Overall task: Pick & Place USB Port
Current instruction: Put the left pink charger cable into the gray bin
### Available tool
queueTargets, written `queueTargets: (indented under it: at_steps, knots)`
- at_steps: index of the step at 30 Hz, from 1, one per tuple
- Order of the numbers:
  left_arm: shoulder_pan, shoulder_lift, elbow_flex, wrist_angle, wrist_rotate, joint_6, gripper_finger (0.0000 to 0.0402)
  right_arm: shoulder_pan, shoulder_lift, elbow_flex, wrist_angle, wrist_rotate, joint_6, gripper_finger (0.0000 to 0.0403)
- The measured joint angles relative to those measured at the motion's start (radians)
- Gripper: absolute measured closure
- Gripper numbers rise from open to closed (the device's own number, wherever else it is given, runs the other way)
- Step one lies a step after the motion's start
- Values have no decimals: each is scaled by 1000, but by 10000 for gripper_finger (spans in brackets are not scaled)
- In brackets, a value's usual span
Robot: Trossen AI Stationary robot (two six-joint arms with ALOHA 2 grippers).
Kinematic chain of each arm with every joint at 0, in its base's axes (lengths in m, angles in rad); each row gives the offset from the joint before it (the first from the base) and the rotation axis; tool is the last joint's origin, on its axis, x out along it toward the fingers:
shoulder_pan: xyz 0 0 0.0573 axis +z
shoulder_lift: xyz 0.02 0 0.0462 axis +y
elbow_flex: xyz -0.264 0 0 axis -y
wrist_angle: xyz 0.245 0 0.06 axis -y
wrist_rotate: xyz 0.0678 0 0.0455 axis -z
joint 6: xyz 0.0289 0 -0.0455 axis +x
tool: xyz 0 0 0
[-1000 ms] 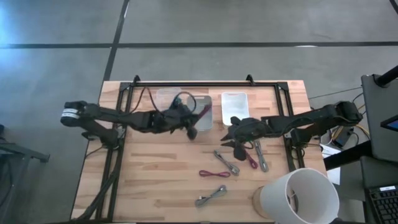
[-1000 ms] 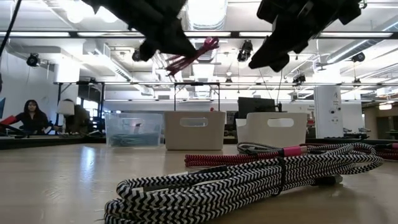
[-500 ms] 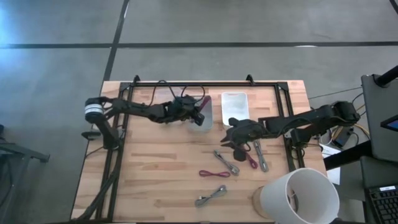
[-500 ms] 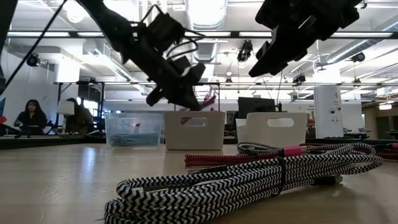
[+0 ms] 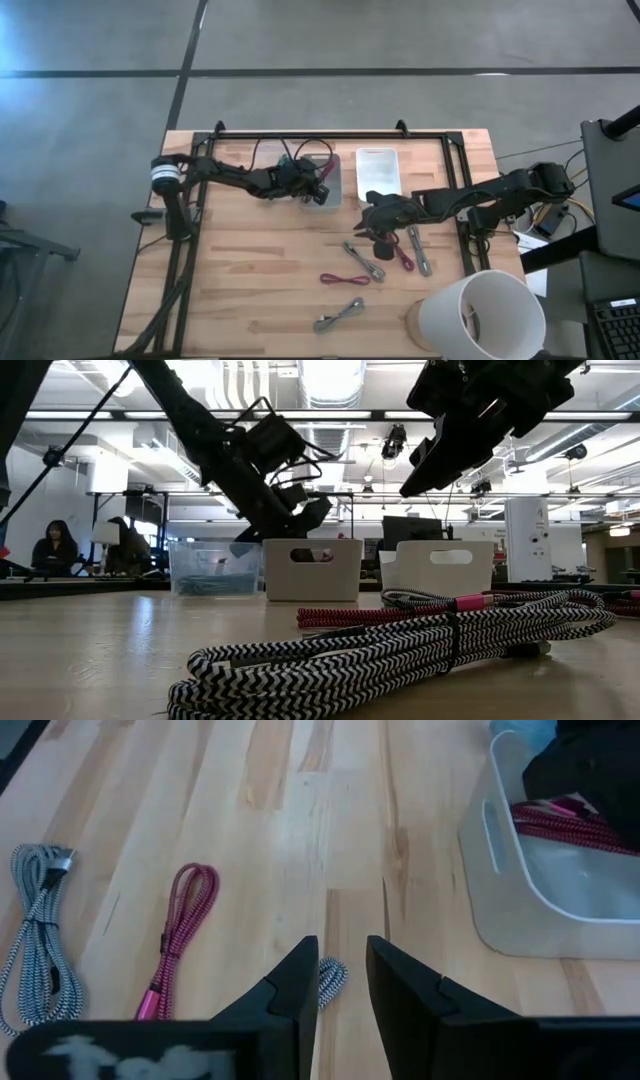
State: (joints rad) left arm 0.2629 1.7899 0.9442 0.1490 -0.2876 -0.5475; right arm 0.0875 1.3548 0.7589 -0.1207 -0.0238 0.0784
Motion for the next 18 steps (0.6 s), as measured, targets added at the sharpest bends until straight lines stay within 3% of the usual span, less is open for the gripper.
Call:
queueTargets:
  at_steps: [8, 18]
  knots:
    - [7, 12, 1, -10, 1, 18, 372, 0, 4, 0, 5, 0, 0, 332]
    - [11, 12, 1, -12, 7, 31, 330, 0, 4, 0, 7, 0, 3, 327]
